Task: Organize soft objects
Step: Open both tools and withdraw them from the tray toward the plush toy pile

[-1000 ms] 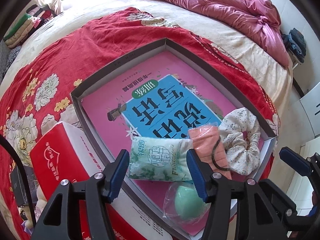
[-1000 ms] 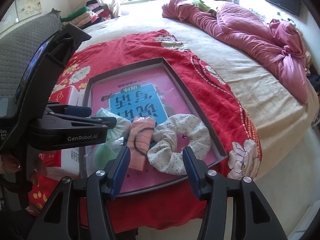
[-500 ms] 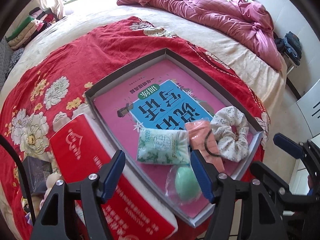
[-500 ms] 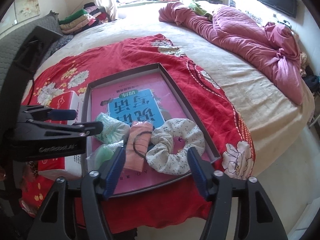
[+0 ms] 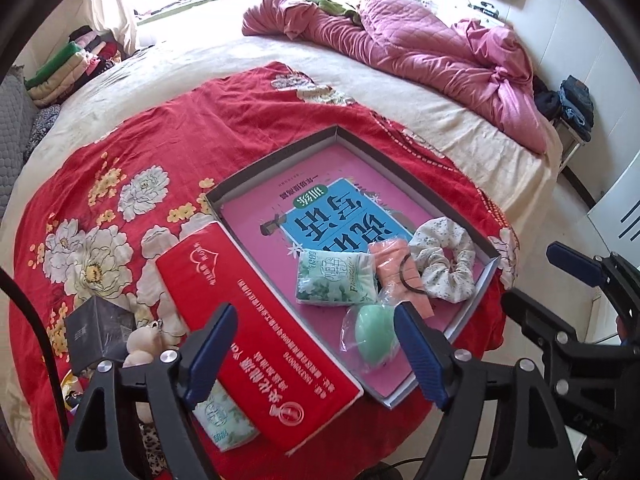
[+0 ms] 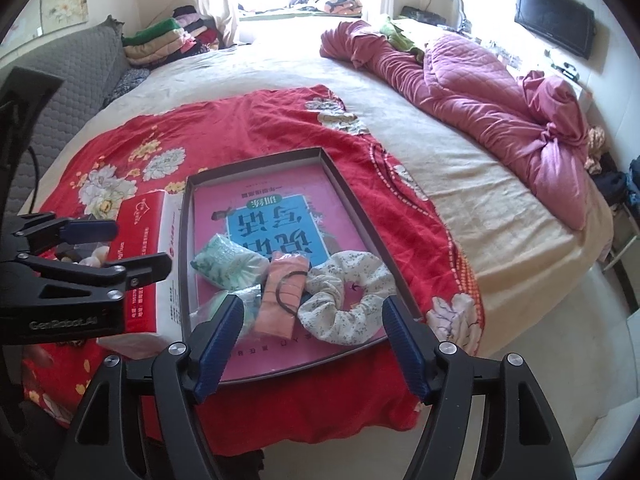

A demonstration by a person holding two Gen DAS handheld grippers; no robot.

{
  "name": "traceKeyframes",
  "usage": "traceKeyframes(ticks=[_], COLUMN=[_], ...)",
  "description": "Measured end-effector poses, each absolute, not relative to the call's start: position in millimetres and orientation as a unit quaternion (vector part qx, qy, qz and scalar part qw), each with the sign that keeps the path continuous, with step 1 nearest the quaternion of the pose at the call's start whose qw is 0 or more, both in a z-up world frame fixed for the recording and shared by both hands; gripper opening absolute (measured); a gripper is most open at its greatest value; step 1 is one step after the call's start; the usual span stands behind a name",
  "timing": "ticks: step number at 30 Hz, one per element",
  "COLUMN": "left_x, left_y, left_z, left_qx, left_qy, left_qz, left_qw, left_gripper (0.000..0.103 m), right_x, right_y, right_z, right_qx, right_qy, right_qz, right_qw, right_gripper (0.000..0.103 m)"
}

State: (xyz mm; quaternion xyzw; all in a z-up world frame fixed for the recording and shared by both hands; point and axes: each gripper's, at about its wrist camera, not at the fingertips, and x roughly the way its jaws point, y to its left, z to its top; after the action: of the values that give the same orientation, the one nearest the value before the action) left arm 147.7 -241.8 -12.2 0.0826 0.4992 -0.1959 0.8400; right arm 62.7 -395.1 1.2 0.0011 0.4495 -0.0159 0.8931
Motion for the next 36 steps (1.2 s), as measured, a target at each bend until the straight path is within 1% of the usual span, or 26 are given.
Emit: traceKeyframes(ticks=[11, 15, 36], left_x=[129.9, 121.9, 97.8], left_y=[-228.2, -221.5, -159.3], left_z=[5.9, 11.4, 32.7], left_qx=[0.081, 0.079, 0.065], left_qy=[0.483, 0.477, 0.465], left_qz=[-0.194, -0.195, -0.164], left_qw=[0.85, 0.853, 0.868], left_gripper=[0.083, 0.087, 0.087], right_x=[49.5, 44.2, 34.8], right_y=[-390.4, -387.5, -337.0], right_z=[21.5, 27.1, 59.0], right_qx=[-0.016, -0.02, -0.049], right_qy=[0.431, 0.421, 0.388], right_qz=[-0.045, -0.052, -0.035], right_qw=[0.901, 0.905, 0.92], right_gripper=[0.077, 0.077, 0.078])
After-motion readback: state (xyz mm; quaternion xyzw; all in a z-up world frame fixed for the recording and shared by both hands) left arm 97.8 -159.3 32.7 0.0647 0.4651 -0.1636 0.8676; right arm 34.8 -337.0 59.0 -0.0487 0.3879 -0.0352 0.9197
